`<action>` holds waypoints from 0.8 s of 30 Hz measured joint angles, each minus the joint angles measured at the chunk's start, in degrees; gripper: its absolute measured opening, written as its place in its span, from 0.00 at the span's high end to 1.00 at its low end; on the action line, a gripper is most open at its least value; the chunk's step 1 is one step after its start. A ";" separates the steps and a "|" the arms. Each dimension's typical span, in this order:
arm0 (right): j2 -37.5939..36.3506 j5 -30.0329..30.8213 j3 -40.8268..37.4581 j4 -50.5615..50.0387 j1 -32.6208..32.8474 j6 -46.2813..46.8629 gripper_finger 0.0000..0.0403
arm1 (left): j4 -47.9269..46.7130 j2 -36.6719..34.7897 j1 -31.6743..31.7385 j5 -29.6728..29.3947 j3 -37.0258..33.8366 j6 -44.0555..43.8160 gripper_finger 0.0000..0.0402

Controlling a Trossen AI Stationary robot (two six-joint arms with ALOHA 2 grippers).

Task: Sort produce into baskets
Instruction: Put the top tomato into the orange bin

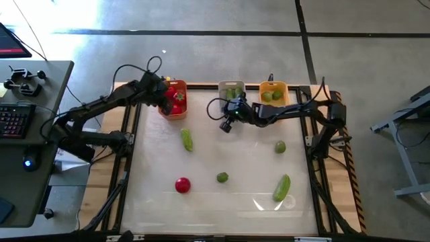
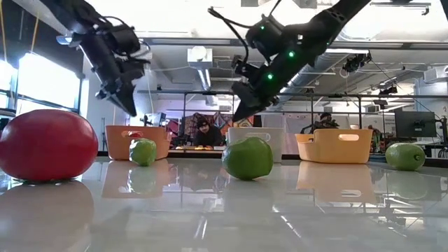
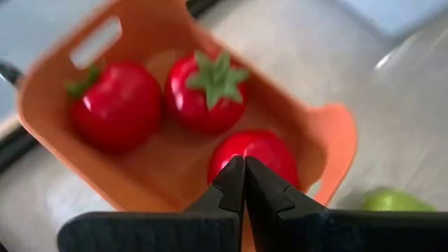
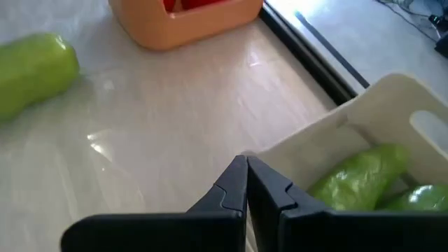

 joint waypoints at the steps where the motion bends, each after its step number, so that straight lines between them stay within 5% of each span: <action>1: -0.09 0.00 -0.45 0.17 0.00 -0.04 1.00 | -1.04 1.40 0.00 0.01 0.45 0.00 1.00; 11: -0.51 0.00 -1.03 0.71 0.00 -1.66 1.00 | -4.05 14.12 0.00 -0.15 2.25 0.85 1.00; 24: -0.80 -0.01 -1.03 1.04 0.00 -2.73 1.00 | 0.48 15.45 -1.16 0.21 2.25 3.08 1.00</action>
